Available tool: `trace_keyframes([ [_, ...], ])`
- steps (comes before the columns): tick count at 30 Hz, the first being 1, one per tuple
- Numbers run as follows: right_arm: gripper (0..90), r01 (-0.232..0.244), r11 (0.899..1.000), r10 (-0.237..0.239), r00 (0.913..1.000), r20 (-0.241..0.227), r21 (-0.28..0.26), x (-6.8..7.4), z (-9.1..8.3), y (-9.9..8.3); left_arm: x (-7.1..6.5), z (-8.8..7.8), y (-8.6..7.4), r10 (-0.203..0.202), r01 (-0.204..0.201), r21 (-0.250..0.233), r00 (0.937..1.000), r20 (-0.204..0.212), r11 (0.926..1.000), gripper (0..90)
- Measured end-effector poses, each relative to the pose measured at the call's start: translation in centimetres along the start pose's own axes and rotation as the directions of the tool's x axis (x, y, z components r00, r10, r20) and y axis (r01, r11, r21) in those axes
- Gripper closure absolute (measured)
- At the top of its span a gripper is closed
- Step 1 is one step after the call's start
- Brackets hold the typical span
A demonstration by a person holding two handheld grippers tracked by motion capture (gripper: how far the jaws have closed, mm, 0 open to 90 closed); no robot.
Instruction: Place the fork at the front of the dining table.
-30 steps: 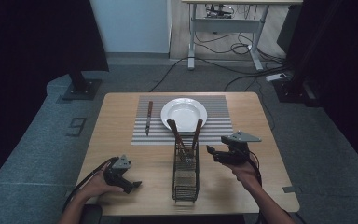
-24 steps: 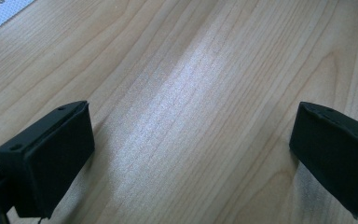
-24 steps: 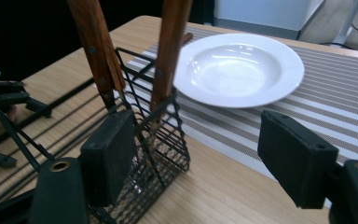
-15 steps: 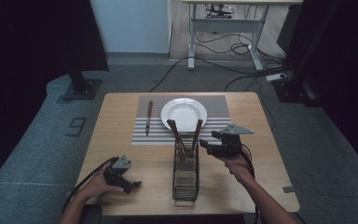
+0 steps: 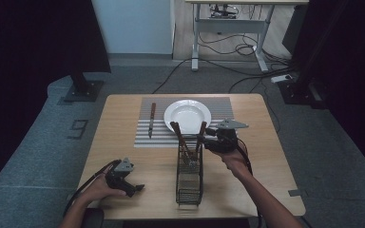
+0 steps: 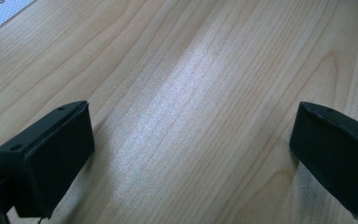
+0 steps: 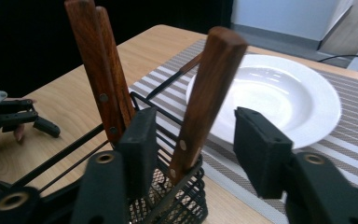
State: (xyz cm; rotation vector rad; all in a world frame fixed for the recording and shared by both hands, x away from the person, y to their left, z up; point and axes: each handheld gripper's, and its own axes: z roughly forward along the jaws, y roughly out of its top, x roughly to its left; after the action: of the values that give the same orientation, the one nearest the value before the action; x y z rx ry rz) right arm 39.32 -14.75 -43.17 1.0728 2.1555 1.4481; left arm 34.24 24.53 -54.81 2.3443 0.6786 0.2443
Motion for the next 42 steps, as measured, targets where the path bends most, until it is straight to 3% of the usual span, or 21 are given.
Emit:
trace_keyframes([
  [10,69.7,-0.002,1.0,0.002,0.9999,-0.014,0.001,-0.2,0.7,0.2,0.0,0.0,0.0,0.0,0.0,0.0,1.0,-0.001,1.0,0.0],
  [15,74.8,-0.047,0.999,0.046,0.9973,-0.056,-0.01,-0.7,0.8,-0.1,0.0,0.0,0.0,0.0,0.0,0.0,1.0,0.0,1.0,0.0],
  [21,78.3,-0.077,0.997,0.075,0.9938,-0.082,-0.025,-0.8,0.7,-0.2,0.0,0.0,0.0,-0.002,0.002,0.001,1.0,-0.001,1.0,0.0],
  [29,80.2,-0.066,0.996,0.061,0.9939,-0.092,-0.052,-0.3,0.4,-0.2,-0.1,-0.1,-0.1,-0.003,0.003,0.0,1.0,-0.002,1.0,0.0],
  [36,80.3,-0.059,0.992,0.05,0.995,-0.086,-0.107,0.0,-0.4,0.2,-0.1,-0.1,-0.1,-0.003,0.003,0.0,1.0,-0.003,1.0,0.0],
  [42,80.4,-0.051,0.983,0.036,0.9956,-0.086,-0.178,0.2,-2.0,1.1,-0.1,-0.1,-0.1,-0.004,0.004,-0.001,1.0,-0.003,1.0,0.0],
])
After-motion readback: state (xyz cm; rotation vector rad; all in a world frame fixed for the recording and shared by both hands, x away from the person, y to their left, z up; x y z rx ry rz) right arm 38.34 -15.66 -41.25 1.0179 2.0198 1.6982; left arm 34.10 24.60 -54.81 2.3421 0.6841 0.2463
